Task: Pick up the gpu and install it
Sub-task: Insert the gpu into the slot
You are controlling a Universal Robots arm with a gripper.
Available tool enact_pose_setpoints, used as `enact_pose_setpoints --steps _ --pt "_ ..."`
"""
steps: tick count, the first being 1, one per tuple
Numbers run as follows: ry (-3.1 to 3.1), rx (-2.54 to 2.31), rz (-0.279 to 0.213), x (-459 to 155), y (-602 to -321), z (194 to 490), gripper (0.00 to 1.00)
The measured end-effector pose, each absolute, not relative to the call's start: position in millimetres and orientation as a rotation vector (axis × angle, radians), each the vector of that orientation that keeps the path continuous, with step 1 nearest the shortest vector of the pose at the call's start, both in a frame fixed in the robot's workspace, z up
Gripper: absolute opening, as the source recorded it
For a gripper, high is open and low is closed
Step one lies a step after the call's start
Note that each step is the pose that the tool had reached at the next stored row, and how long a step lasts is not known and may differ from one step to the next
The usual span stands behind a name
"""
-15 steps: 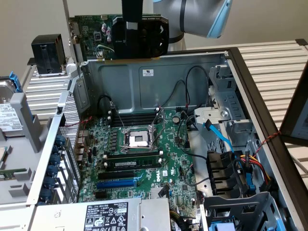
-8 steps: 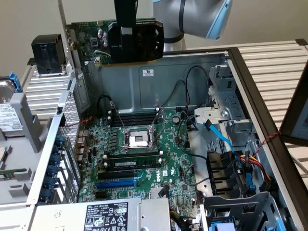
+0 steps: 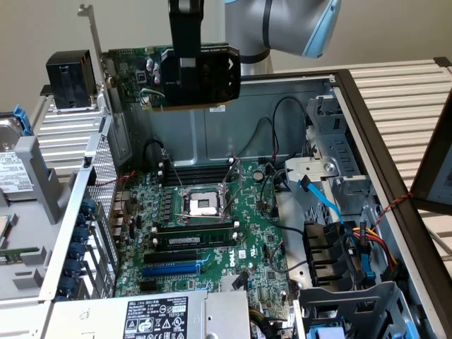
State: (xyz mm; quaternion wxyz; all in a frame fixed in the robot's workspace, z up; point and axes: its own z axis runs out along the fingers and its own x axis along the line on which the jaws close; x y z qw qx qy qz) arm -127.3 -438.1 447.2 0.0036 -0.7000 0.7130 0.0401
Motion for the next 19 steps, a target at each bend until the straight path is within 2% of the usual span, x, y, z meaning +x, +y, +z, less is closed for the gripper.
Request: enact_pose_setpoints --steps 19 --pt "2.239 -2.198 0.119 -129 -433 421 0.27"
